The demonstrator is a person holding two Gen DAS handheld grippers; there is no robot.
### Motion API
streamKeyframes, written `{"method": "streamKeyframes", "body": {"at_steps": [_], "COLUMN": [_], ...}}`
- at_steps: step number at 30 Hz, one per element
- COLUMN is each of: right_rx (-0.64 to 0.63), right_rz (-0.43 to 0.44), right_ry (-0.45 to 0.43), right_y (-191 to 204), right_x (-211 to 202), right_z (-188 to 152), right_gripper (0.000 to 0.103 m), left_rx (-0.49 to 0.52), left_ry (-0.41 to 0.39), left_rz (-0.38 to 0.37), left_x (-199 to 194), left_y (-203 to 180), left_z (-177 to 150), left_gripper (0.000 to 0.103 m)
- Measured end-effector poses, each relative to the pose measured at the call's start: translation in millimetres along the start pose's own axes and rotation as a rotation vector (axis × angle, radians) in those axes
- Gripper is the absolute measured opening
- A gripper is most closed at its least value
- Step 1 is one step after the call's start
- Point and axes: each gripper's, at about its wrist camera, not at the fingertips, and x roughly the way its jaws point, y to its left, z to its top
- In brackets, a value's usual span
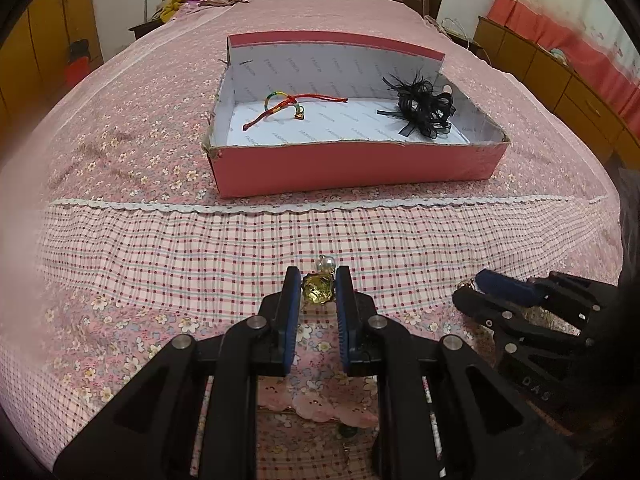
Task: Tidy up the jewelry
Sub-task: 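Grasp the small gold charm with the right gripper while the left holds the pendant, then carry the gold pendant and charm over the shoebox with both grippers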
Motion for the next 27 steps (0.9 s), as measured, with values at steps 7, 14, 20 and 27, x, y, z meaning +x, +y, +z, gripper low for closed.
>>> {"method": "streamKeyframes", "body": {"at_steps": [7, 14, 20, 27], "right_rx": [-0.008, 0.007, 0.024, 0.038], "right_rz": [0.029, 0.063, 0.079, 0.087], "right_ry": [-0.023, -0.065, -0.09, -0.128], "right_y": [1, -5, -9, -16], "right_x": [-7, -26, -40, -58], "right_z": [-1, 2, 7, 21], "right_gripper": [0.017, 0.017, 0.017, 0.017], "left_rx": [0.001, 0.001, 0.013, 0.034], "left_ry": [-0.013, -0.027, -0.053, -0.093], "left_rz": [0.004, -0.001, -0.005, -0.002], "left_x": [-6, -13, -22, -32], "left_y": [1, -1, -3, -5], "left_z": [2, 6, 17, 36], "left_gripper": [0.009, 0.009, 0.009, 0.009]}}
